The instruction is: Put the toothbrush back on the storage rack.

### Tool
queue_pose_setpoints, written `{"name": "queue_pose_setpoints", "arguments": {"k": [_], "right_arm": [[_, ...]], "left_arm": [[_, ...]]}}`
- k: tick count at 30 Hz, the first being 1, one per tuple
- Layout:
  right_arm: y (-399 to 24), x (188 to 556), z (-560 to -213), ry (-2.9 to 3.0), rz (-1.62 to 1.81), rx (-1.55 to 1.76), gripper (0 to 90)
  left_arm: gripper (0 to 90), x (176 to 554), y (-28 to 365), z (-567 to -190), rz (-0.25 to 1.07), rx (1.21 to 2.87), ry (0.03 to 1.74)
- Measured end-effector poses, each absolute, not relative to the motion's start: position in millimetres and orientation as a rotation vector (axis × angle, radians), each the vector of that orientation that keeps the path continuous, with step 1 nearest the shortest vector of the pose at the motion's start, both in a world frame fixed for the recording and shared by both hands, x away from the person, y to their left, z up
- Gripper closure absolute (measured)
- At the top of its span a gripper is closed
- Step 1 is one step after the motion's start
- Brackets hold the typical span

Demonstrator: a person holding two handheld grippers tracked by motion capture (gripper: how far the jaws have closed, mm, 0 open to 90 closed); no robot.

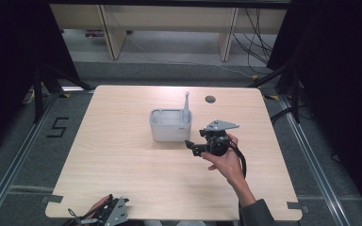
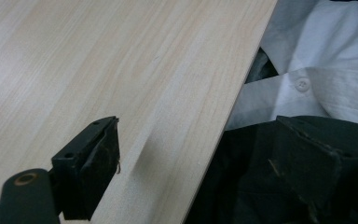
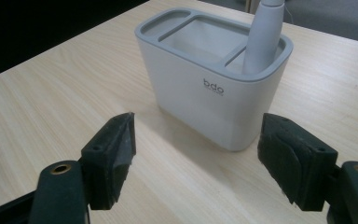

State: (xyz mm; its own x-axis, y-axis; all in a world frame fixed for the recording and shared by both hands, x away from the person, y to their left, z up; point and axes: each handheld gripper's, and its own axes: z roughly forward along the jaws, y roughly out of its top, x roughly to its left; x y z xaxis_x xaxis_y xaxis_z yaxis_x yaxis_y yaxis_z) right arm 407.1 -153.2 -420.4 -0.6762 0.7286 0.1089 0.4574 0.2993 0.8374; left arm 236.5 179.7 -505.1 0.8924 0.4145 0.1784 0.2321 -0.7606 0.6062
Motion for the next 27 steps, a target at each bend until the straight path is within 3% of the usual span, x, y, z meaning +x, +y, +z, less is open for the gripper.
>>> {"name": "queue_pose_setpoints", "arguments": {"k": [27], "right_arm": [[-151.1,380.7,-454.0,2.356,1.273,1.043,27.7]], "left_arm": [[15.3,236.6,180.1,-505.1,0.408,2.456,0.471]]}}
